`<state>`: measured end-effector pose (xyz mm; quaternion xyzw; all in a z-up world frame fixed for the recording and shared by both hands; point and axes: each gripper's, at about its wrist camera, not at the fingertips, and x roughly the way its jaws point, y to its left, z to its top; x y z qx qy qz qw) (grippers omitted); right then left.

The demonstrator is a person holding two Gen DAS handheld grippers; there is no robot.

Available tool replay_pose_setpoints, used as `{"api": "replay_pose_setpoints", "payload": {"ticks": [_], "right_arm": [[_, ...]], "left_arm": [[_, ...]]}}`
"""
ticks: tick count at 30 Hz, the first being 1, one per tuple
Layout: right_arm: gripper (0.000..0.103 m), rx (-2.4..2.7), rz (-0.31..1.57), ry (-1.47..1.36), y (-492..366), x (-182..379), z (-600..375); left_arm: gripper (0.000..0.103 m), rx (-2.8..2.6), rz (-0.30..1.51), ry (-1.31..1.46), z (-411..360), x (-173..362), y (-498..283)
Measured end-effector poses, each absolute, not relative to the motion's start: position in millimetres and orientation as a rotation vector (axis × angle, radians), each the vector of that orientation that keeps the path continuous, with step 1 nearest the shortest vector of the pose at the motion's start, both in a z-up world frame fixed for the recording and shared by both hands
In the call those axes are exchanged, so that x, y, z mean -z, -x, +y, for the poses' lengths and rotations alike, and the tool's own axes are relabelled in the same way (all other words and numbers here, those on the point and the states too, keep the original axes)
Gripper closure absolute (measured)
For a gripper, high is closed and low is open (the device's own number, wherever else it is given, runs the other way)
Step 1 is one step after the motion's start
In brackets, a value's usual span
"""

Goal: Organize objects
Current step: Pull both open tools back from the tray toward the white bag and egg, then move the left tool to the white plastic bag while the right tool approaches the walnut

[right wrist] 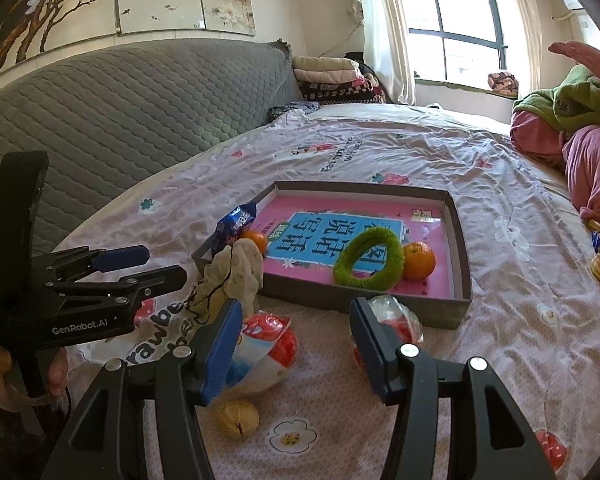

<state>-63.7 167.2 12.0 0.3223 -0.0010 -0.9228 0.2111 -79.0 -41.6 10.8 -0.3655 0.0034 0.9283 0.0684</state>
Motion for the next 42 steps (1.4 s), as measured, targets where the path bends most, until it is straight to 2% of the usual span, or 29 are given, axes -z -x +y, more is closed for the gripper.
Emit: {"api": "replay_pose_setpoints", "payload": {"ticks": [19, 42], "right_arm": [[0.047, 2.543, -0.002, -0.926, 51, -8, 164], [0.047, 2.481, 0.028, -1.045, 25, 14, 158]], "left_arm": [[0.036, -2.761, 0.085, 1.171, -24, 7, 55], [0.036, -2.727, 0.026, 1.27, -33, 20, 47]]}}
